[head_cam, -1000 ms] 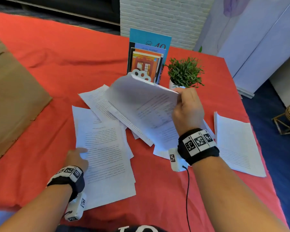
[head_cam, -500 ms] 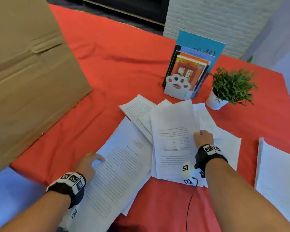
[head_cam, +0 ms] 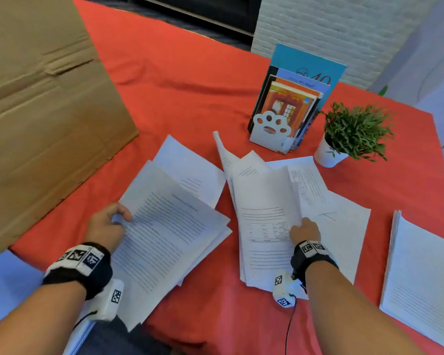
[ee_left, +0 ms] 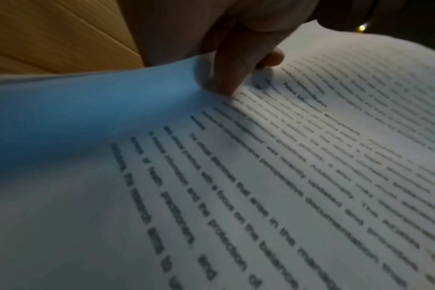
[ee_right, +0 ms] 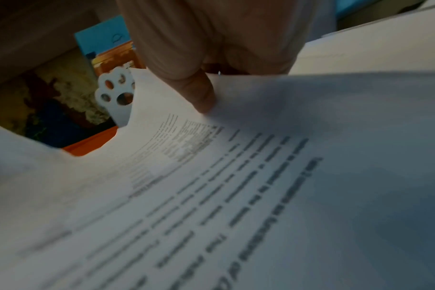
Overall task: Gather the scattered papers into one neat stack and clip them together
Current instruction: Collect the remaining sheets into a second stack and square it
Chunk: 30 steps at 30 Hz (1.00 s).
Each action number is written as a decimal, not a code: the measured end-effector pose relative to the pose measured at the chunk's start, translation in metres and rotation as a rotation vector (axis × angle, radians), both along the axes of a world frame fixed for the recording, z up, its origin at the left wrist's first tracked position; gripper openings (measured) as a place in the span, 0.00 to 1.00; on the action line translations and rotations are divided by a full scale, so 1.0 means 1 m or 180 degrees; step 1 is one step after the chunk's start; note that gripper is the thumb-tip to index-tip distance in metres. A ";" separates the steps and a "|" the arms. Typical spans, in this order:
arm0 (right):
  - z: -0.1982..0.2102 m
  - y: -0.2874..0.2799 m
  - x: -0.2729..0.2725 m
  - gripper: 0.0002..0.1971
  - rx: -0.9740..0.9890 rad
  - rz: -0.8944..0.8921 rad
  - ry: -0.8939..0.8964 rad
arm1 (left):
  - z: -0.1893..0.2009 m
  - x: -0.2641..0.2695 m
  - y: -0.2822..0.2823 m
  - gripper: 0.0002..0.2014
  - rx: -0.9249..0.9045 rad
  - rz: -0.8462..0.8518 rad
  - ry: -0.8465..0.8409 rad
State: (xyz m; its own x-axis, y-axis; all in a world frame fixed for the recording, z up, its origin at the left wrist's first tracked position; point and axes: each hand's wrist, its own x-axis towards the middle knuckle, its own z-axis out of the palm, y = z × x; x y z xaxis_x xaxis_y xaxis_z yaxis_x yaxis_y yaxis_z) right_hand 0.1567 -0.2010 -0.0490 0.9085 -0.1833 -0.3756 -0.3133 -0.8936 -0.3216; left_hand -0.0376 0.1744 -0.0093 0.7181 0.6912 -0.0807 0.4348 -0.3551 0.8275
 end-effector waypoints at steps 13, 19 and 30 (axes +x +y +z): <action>0.015 -0.034 -0.034 0.05 0.0911 -0.0490 -0.0452 | 0.025 0.024 -0.013 0.20 0.0839 -0.0249 -0.0640; 0.033 -0.027 -0.052 0.09 0.1571 -0.0543 -0.0539 | 0.035 0.044 -0.042 0.27 -0.0621 -0.0328 -0.0758; 0.034 0.001 -0.086 0.08 0.3086 -0.0783 0.0123 | -0.012 0.065 -0.122 0.28 -0.1636 -0.0970 0.0479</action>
